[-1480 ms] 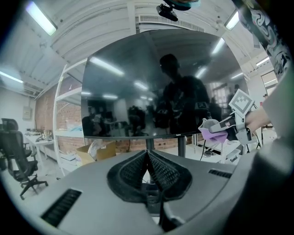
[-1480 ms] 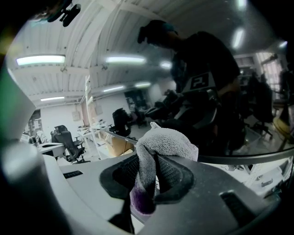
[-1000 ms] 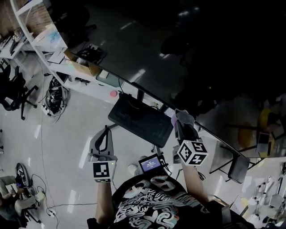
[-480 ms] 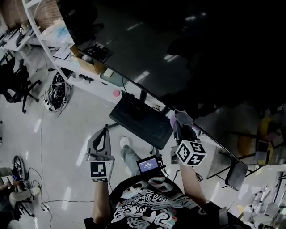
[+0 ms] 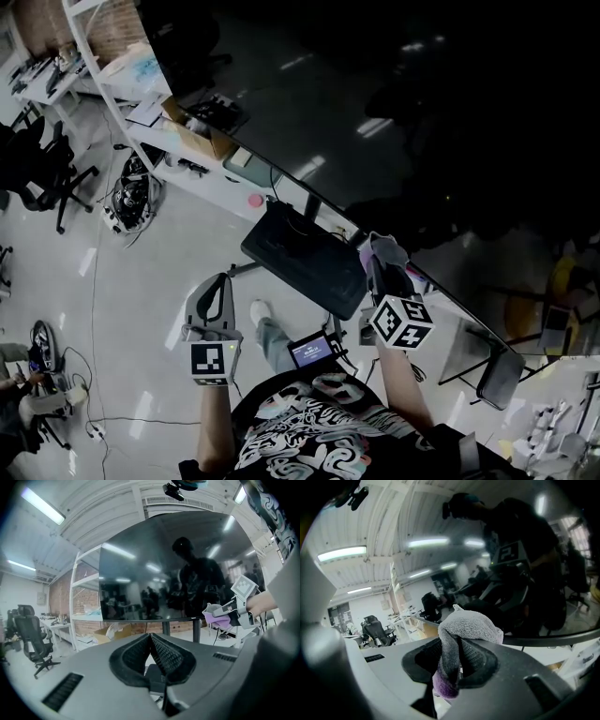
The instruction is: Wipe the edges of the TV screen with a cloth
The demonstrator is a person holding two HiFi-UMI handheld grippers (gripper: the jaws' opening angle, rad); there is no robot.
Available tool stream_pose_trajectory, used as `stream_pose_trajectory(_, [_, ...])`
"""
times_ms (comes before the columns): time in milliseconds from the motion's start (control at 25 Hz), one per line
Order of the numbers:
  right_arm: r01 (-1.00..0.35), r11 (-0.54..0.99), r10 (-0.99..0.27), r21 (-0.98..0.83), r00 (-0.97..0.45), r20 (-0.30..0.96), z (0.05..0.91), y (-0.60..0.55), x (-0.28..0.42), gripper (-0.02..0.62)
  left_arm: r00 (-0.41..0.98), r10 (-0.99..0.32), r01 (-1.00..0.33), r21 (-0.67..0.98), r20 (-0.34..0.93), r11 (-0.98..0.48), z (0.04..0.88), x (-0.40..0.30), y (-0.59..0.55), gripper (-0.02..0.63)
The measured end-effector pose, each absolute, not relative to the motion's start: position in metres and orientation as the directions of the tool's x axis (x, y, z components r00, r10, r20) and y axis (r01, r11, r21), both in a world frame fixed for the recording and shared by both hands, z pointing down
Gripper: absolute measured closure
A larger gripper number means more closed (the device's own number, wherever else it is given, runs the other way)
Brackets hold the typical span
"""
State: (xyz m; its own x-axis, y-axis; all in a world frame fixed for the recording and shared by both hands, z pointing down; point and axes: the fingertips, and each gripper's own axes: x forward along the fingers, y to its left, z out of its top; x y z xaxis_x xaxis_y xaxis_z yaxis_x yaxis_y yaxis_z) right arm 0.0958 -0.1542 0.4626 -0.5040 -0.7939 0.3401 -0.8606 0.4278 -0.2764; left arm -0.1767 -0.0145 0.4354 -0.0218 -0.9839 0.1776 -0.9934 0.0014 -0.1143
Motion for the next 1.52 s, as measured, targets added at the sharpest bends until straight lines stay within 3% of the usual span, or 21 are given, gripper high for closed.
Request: stream_pose_trajectory(1520, [-0.819, 0.489, -0.752, -0.301, -0.570, 0.332, 0.463, -0.201, -0.024, 0.488, -0.075, -0.978, -0.994, -0.092, 0.196, 0.058, 0.447, -0.277, -0.063, 0.589])
